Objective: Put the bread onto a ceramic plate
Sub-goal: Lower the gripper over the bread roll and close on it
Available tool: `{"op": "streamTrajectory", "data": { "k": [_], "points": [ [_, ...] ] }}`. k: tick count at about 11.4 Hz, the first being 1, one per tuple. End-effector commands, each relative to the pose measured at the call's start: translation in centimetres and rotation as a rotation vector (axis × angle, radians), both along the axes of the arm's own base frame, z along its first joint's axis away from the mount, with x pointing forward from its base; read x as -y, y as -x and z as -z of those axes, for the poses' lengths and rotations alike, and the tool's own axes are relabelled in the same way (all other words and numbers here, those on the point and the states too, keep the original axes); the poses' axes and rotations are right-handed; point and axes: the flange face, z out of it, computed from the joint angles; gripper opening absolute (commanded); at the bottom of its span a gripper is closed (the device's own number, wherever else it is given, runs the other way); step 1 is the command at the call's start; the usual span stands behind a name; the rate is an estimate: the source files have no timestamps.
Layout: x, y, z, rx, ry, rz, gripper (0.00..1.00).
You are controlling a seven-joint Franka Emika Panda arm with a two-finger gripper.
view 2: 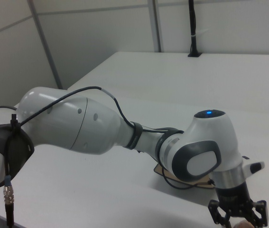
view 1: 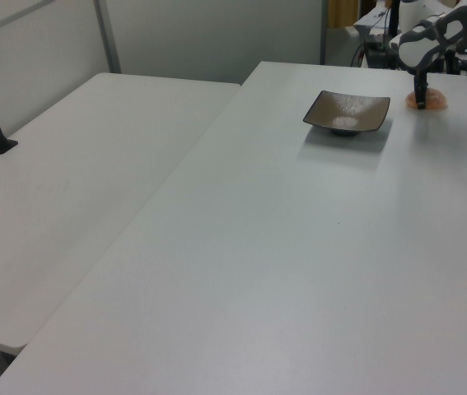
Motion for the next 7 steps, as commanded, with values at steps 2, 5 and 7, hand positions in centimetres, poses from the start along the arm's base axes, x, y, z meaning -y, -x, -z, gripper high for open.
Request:
{"op": "streamTrajectory", "data": {
  "k": [2,5,7],
  "points": [
    [0.6,0.4,-1.0,0.003,0.018,-0.045,0.47],
    [0.7,0.4,-2.9,0.030,0.022,-0.035,0.47],
    [0.5,0.4,-5.3,0.073,0.024,-0.026,0.47]
  ]
}}
